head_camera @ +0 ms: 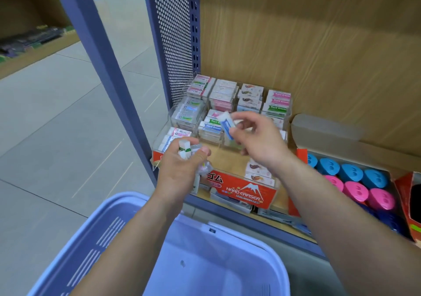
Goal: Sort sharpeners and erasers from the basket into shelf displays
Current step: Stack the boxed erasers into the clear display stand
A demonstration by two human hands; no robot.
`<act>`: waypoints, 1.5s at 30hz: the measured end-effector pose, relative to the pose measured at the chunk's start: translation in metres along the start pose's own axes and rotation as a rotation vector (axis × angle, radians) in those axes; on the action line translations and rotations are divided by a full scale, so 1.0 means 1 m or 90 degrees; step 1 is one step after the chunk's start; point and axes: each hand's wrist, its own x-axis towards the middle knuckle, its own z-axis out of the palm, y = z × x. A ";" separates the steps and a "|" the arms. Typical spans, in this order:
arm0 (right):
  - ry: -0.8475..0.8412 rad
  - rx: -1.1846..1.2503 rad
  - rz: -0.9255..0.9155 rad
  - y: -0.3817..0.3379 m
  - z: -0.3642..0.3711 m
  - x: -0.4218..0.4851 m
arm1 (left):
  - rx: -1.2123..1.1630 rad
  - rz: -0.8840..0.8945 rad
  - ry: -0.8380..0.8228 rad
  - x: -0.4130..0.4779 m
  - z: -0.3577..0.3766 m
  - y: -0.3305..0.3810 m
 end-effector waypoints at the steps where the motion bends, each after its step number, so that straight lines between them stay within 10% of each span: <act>1: 0.028 -0.035 -0.027 -0.001 0.005 0.018 | -0.013 -0.002 0.004 0.002 -0.004 0.000; 13: -0.038 -0.578 -0.086 0.009 0.030 0.088 | -0.030 -0.017 0.019 0.004 -0.048 0.006; 17: 0.021 -0.396 -0.157 -0.004 0.035 0.032 | -0.050 -0.003 0.018 0.000 -0.054 0.009; 21: -0.169 -0.031 -0.029 -0.009 0.054 -0.040 | -0.062 0.015 0.018 -0.007 -0.051 0.011; 30: -0.171 0.225 0.080 -0.007 0.062 -0.054 | -0.078 -0.006 -0.040 -0.012 -0.038 0.012; 45: 0.027 0.113 0.091 0.000 0.058 -0.016 | 0.074 -0.014 -0.005 -0.003 -0.065 0.002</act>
